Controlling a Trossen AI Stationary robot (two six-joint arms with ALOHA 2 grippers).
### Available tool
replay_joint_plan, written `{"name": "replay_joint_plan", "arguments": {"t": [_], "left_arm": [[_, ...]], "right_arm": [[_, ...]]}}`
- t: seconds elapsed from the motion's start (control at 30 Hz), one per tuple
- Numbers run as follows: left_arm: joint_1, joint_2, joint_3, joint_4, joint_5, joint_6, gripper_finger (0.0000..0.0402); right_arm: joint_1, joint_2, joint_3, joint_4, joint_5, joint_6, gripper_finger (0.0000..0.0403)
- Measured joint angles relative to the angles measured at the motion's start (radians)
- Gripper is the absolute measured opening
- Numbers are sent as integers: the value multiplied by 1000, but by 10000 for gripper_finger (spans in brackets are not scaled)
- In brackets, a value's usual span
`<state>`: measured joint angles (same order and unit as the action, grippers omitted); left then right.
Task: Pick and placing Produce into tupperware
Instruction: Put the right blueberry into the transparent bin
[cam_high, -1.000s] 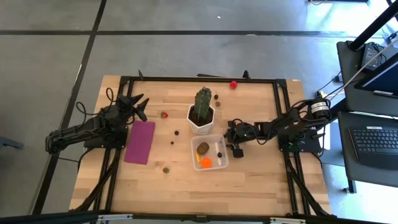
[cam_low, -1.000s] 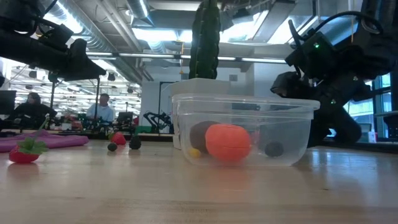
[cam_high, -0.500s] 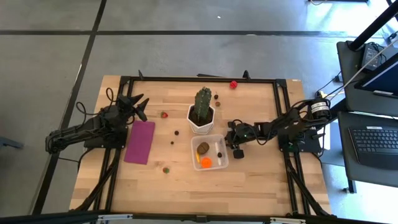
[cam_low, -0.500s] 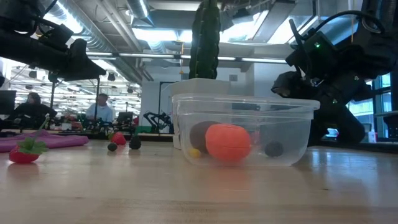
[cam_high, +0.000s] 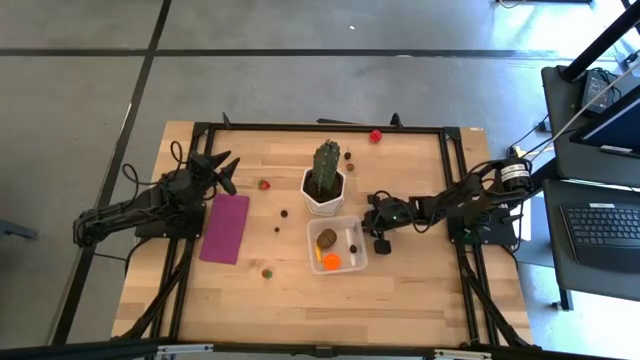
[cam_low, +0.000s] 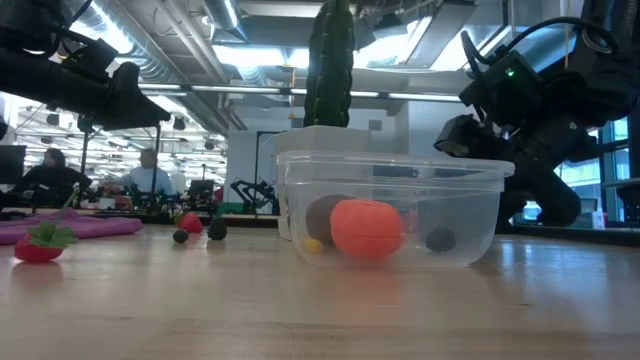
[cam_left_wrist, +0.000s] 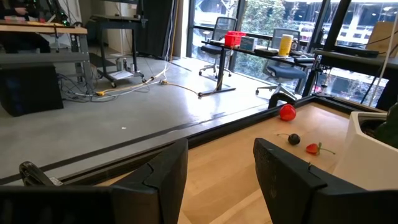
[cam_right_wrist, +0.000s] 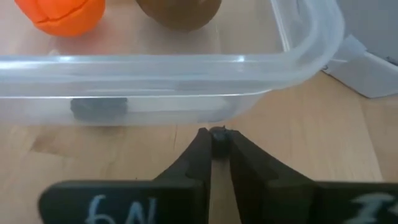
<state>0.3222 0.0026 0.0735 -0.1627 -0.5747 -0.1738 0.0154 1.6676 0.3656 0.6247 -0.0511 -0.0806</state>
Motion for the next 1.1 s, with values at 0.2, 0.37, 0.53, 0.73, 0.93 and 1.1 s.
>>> {"name": "replay_joint_plan", "arguments": {"t": [0.2,0.37,0.53,0.73,0.93,1.1], "left_arm": [[0,0,0,0,0,0,176],[0,0,0,0,0,0,176],[0,0,0,0,0,0,176],[0,0,0,0,0,0,176],[0,0,0,0,0,0,176],[0,0,0,0,0,0,176]], "right_arm": [[0,0,0,0,-1,24,46],[0,0,0,0,-2,24,45],[-2,-62,-2,-93,27,27,45],[-2,-258,-4,-316,102,29,45],[-1,-451,37,-466,110,79,45],[28,-491,192,-637,114,14,45]]}}
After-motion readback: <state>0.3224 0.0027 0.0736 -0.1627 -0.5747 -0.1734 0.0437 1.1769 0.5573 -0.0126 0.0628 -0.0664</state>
